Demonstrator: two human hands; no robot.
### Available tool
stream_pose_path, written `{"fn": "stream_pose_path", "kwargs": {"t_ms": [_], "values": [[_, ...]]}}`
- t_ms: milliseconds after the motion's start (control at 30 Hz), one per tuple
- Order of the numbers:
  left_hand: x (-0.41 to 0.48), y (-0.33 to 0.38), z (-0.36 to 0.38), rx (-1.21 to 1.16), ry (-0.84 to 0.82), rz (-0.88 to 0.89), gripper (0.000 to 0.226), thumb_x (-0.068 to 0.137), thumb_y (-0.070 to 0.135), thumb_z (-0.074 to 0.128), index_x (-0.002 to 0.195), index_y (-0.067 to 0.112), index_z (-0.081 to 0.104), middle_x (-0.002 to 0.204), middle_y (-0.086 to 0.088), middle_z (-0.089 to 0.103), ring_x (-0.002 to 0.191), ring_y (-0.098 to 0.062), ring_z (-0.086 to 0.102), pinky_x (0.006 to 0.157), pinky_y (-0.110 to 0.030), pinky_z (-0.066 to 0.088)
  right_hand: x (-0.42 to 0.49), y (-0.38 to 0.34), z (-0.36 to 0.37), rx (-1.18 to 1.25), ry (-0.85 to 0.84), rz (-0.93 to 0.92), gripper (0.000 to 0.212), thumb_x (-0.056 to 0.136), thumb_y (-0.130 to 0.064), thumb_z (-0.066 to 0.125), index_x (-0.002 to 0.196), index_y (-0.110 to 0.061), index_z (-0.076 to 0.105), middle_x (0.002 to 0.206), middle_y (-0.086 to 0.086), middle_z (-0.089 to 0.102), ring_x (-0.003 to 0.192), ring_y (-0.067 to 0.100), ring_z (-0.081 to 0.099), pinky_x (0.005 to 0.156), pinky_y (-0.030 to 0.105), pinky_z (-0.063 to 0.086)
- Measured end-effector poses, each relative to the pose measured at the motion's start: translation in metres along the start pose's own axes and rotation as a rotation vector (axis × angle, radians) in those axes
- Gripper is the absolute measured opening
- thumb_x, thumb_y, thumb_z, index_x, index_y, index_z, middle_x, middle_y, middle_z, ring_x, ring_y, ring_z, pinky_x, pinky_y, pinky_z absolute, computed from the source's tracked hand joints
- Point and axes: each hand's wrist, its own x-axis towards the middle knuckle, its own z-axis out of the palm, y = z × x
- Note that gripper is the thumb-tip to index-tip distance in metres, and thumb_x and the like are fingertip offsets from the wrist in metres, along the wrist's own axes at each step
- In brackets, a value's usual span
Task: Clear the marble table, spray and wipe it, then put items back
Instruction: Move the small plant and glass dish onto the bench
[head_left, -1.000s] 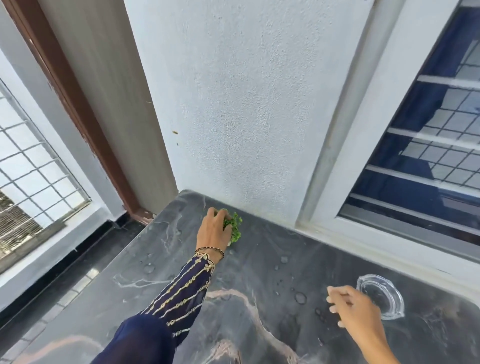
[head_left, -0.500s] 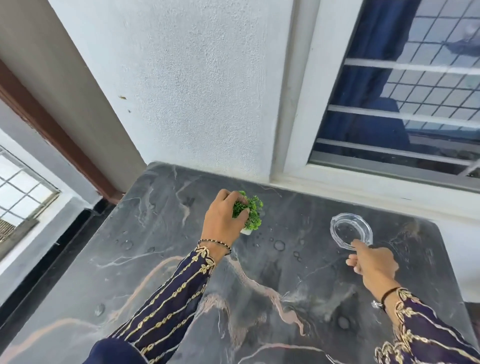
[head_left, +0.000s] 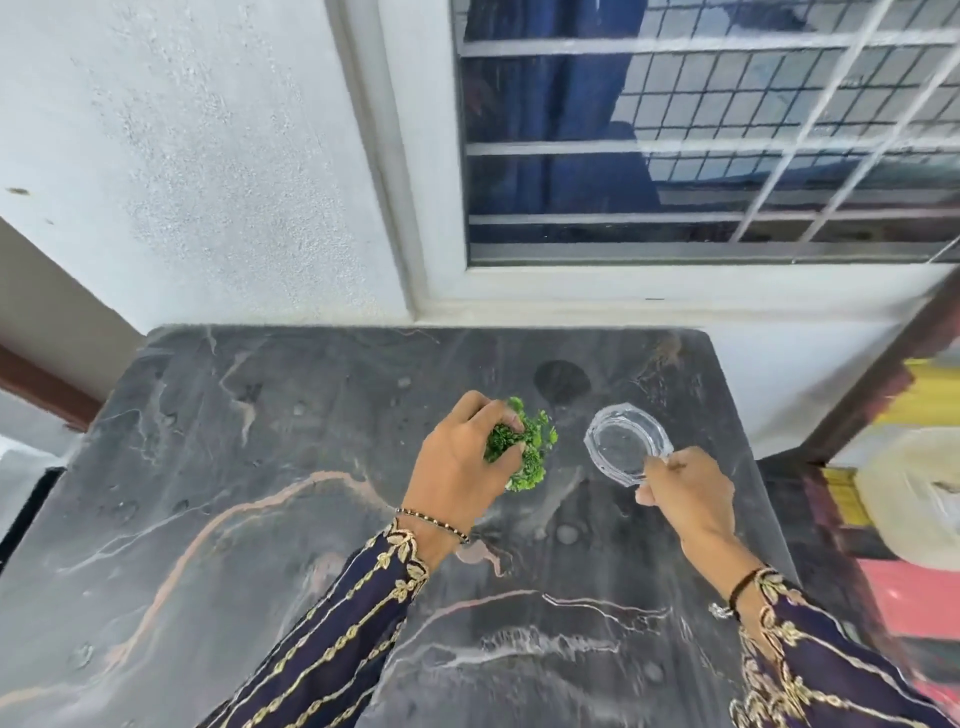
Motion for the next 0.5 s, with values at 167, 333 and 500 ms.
{"fn": "stream_pose_path", "kwargs": {"t_ms": [167, 333, 500], "values": [[-0.010, 0.063, 0.059, -0.045, -0.087, 0.058, 0.012, 0.081, 0.023, 0.070, 0.092, 0.022, 0.065, 0.096, 0.010, 0.056, 0.066, -0.016, 0.058, 0.066, -0.030, 0.051, -0.001, 0.046, -0.055, 0.049, 0.025, -0.022, 0.011, 0.094, -0.026, 0.058, 0.093, -0.016, 0.060, 0.054, -0.006, 0.072, 0.073, 0.003, 0.069, 0.072, 0.031, 0.045], [-0.024, 0.132, 0.119, -0.066, -0.129, 0.090, 0.013, 0.080, 0.022, 0.073, 0.091, 0.021, 0.066, 0.096, 0.010, 0.058, 0.061, -0.017, 0.054, 0.062, -0.030, 0.051, 0.011, 0.107, -0.125, 0.162, 0.044, 0.001, 0.008, 0.091, -0.021, 0.063, 0.093, -0.014, 0.059, 0.055, -0.003, 0.072, 0.057, 0.008, 0.072, 0.065, 0.026, 0.045], [-0.034, 0.222, 0.203, -0.100, -0.206, 0.094, 0.013, 0.078, 0.023, 0.075, 0.089, 0.022, 0.068, 0.095, 0.011, 0.060, 0.056, 0.002, 0.047, 0.059, -0.014, 0.037, 0.033, 0.183, -0.219, 0.182, 0.060, 0.000, 0.012, 0.093, -0.015, 0.063, 0.094, -0.005, 0.057, 0.059, 0.006, 0.071, 0.041, -0.001, 0.062, 0.052, 0.014, 0.042]]}}
